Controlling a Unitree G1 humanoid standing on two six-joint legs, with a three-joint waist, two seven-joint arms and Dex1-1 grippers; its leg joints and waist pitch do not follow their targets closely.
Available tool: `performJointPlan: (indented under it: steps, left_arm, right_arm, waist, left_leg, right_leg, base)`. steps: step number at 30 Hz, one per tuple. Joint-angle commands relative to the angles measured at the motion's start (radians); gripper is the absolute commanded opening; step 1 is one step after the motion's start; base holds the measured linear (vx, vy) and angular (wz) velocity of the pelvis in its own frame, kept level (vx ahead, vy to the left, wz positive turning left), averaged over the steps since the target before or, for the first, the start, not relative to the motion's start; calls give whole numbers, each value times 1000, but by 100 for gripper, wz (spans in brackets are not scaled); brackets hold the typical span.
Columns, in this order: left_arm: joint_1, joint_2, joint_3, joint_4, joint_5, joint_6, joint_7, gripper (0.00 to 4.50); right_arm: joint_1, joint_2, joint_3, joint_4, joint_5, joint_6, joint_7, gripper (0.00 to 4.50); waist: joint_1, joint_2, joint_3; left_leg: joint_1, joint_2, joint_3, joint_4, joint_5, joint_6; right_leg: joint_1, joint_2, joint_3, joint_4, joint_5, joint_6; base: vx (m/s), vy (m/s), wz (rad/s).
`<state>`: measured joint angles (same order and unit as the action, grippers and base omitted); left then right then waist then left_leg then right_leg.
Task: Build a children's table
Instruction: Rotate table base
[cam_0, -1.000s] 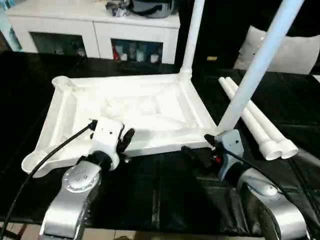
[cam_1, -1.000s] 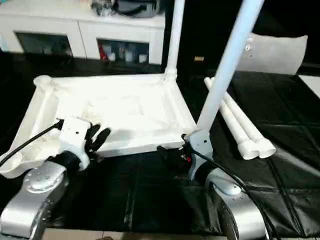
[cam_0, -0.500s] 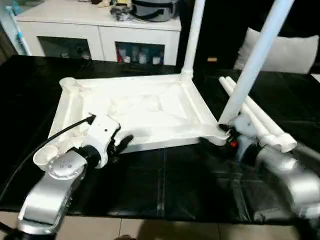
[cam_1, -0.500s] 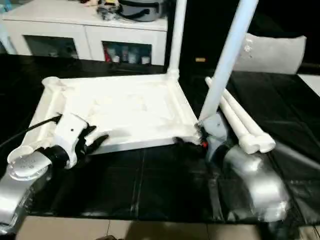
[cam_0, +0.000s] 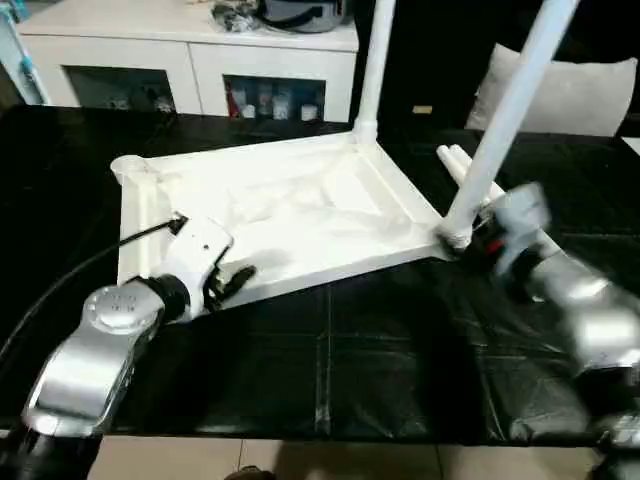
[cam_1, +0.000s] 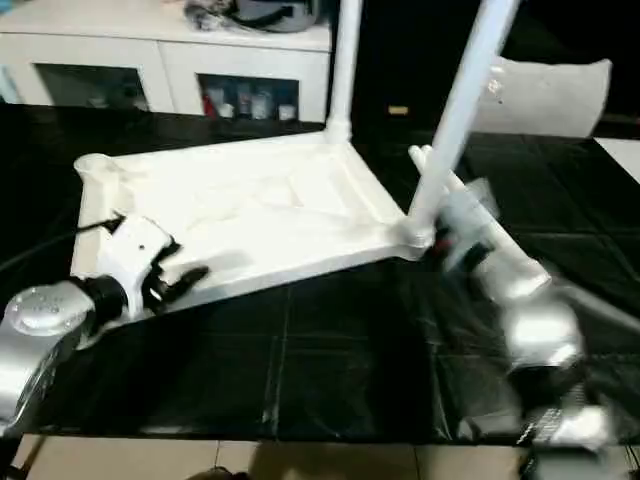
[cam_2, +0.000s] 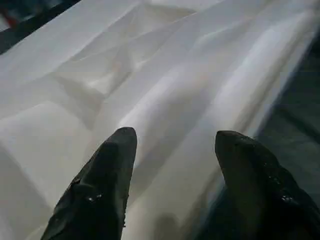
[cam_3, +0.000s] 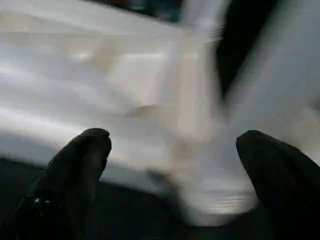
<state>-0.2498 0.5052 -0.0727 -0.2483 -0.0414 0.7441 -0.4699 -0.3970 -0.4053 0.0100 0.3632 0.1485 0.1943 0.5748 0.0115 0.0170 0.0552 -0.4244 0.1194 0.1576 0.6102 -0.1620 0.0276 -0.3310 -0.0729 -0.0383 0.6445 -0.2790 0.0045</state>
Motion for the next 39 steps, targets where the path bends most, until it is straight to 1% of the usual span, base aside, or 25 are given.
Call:
performJointPlan:
  steps: [1,3,4,5,6,8,9,10,11,13,16,17,19,20,22,24,25,26,27,28,29,34,36,37,39]
  left_arm:
    - [-23,17,38,36,34,25,44,280]
    - [-39,22,52,63,46,36,68,280]
    - [-44,24,55,72,49,40,74,280]
    - [-52,42,48,99,68,34,85,263]
    - [-56,45,48,109,73,33,91,245]
    - [-65,48,55,133,80,41,107,245]
    - [-69,57,49,147,99,42,120,242]
    - [-72,71,40,160,121,43,131,231]
    - [-72,93,24,183,153,36,144,204]
    - [-71,105,16,198,167,28,147,199]
    - [-73,130,-4,241,196,-8,149,159]
    - [-77,140,-17,265,203,-37,140,154]
    - [-84,147,-36,305,201,-85,116,149]
    - [-92,150,-56,335,200,-107,85,125]
    - [-101,152,-72,360,195,-128,51,109]
    - [-114,174,-111,388,203,-114,-2,93]
    - [-116,189,-130,391,206,-101,-33,93]
    - [-115,206,-150,388,207,-92,-69,80]
    - [-112,226,-169,380,200,-82,-121,69]
    - [-109,235,-177,370,190,-74,-152,63]
    - [-105,246,-186,354,176,-65,-191,60]
    - [-106,335,-262,263,122,-47,-406,19]
    - [-95,380,-300,218,106,-67,-502,13]
    - [-95,380,-300,218,106,-67,-502,6]
    - [-83,412,-328,149,46,-52,-609,6]
  right_arm:
    - [25,16,32,-71,14,26,-6,450]
    - [51,37,49,-105,21,46,-19,450]
    - [58,44,54,-114,24,54,-24,450]
    - [81,67,67,-143,26,70,-41,450]
    - [90,76,72,-156,24,78,-45,450]
    - [114,103,87,-192,12,98,-56,450]
    - [128,117,100,-212,6,111,-60,450]
    - [140,127,114,-229,1,120,-62,450]
    - [158,136,136,-256,-11,133,-68,450]
    - [166,141,144,-268,-11,145,-72,450]
    - [181,149,163,-294,-11,172,-82,450]
    - [185,148,172,-301,-15,194,-84,450]
    - [188,148,182,-304,-24,208,-88,450]
    - [191,148,191,-304,-37,228,-90,450]
    - [191,148,199,-305,-52,246,-96,450]
    - [184,150,204,-293,-59,291,-116,450]
    - [176,154,202,-275,-65,298,-129,450]
    - [166,160,195,-255,-66,309,-143,450]
    - [152,172,184,-226,-63,317,-160,450]
    - [143,179,177,-208,-62,319,-170,450]
    - [130,187,169,-185,-62,322,-185,450]
    - [52,224,132,-40,-60,318,-228,450]
    - [22,230,123,17,-66,306,-238,450]
    - [22,230,123,17,-66,306,-238,450]
    - [-10,232,108,57,-66,295,-250,450]
  waist:
    - [9,8,-65]
    - [11,10,-61]
    - [12,12,-60]
    - [14,21,-59]
    - [16,19,-57]
    - [20,19,-55]
    - [21,22,-56]
    - [22,21,-56]
    - [22,21,-57]
    - [22,21,-56]
    - [22,22,-57]
    - [21,18,-58]
    - [24,21,-60]
    - [23,16,-60]
    - [25,19,-61]
    - [23,18,-64]
    - [24,22,-65]
    - [24,21,-63]
    - [23,23,-62]
    - [20,21,-61]
    - [18,25,-61]
    - [17,25,-58]
    - [18,26,-57]
    - [16,28,-56]
    - [15,24,-56]
  left_leg:
    - [42,103,-44,-79,-217,50]
    - [48,103,-43,-85,-267,28]
    - [49,104,-46,-90,-298,5]
    - [54,106,-48,-93,-336,-24]
    - [55,107,-47,-96,-353,-38]
    - [60,103,-48,-102,-437,-88]
    - [62,104,-50,-102,-448,-100]
    - [62,104,-51,-105,-458,-113]
    - [58,103,-55,-107,-460,-120]
    - [58,103,-56,-110,-456,-124]
    - [57,102,-55,-110,-449,-124]
    - [58,103,-55,-110,-438,-121]
    - [57,102,-53,-110,-418,-114]
    - [56,102,-52,-110,-409,-109]
    - [54,102,-50,-110,-372,-101]
    - [52,103,-49,-109,-349,-93]
    - [55,100,-47,-107,-333,-87]
    - [54,100,-47,-107,-332,-86]
    - [51,99,-47,-109,-338,-90]
    - [54,99,-46,-109,-355,-98]
    - [53,99,-47,-110,-370,-111]
    - [59,101,-43,-113,-406,-137]
    - [60,102,-40,-115,-410,-148]
    - [62,101,-39,-117,-428,-159]
    - [63,100,-37,-116,-453,-169]
  right_leg:
    - [9,-83,34,-69,124,-264]
    - [3,-79,35,-75,52,-263]
    - [0,-77,36,-76,8,-255]
    - [-5,-78,36,-76,-24,-246]
    - [-9,-76,38,-80,-40,-236]
    - [-19,-78,43,-84,-108,-212]
    - [-21,-80,44,-84,-112,-207]
    - [-24,-79,45,-85,-106,-196]
    - [-22,-79,45,-83,-98,-185]
    - [-24,-78,46,-83,-83,-169]
    - [-23,-81,46,-85,-66,-163]
    - [-23,-81,45,-85,-48,-166]
    - [-23,-82,45,-83,-24,-169]
    - [-22,-81,46,-85,-18,-171]
    - [-19,-82,45,-81,20,-177]
    - [-15,-83,44,-76,58,-184]
    - [-18,-80,44,-75,74,-187]
    - [-18,-81,44,-75,73,-190]
    - [-19,-81,43,-74,54,-195]
    - [-21,-84,45,-75,28,-204]
    - [-21,-84,44,-74,3,-209]
    - [-30,-84,49,-75,-35,-216]
    - [-32,-80,49,-75,-39,-212]
    - [-35,-79,49,-73,-48,-208]
    - [-36,-82,52,-75,-79,-204]
  base:
    - [0,0,0]
    - [0,0,0]
    - [0,0,0]
    - [0,0,0]
    - [0,0,0]
    - [0,0,0]
    - [0,0,0]
    - [0,0,0]
    - [0,0,0]
    - [0,0,0]
    - [0,0,0]
    - [0,0,0]
    - [0,0,0]
    - [0,0,0]
    - [0,0,0]
    - [0,0,0]
    - [0,0,0]
    - [0,0,0]
    - [0,0,0]
    - [0,0,0]
    - [0,0,0]
    - [0,0,0]
    - [0,0,0]
    - [0,0,0]
    - [0,0,0]
